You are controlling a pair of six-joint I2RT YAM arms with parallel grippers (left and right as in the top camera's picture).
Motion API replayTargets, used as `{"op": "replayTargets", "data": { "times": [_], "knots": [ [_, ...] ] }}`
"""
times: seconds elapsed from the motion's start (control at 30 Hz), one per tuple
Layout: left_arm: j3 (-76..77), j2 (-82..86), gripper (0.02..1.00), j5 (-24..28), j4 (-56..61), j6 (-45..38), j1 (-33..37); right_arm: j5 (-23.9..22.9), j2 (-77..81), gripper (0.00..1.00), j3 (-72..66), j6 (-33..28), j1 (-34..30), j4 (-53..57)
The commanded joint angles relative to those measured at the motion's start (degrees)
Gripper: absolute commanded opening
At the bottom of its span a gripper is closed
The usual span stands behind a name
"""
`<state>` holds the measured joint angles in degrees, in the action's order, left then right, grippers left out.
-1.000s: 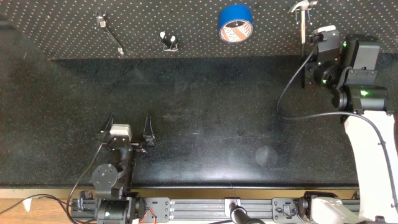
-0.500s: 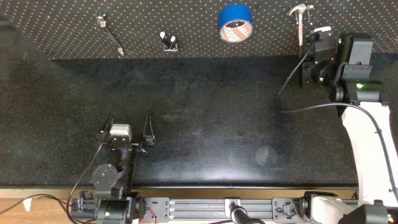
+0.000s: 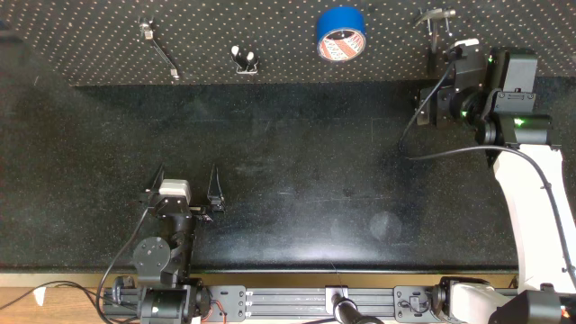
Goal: Place Tools Onto Pegboard
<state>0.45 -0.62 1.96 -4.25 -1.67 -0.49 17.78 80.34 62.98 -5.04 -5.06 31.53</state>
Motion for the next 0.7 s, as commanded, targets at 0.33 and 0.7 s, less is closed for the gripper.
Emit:
{"op": "replayTargets", "data": {
  "times": [0.33, 0.7],
  "knots": [
    [-0.13, 0.44, 0.996, -0.17, -0.31, -0.31, -0.24, -5.31, -20.81, 1.000, -35.78, 0.11, 0.37, -37.53],
    [-0.13, 0.42, 0.996, -0.17, -0.31, -0.28, -0.24, -5.14, -40.57, 1.000, -54.62, 2.23, 0.37, -46.27]
  ]
}}
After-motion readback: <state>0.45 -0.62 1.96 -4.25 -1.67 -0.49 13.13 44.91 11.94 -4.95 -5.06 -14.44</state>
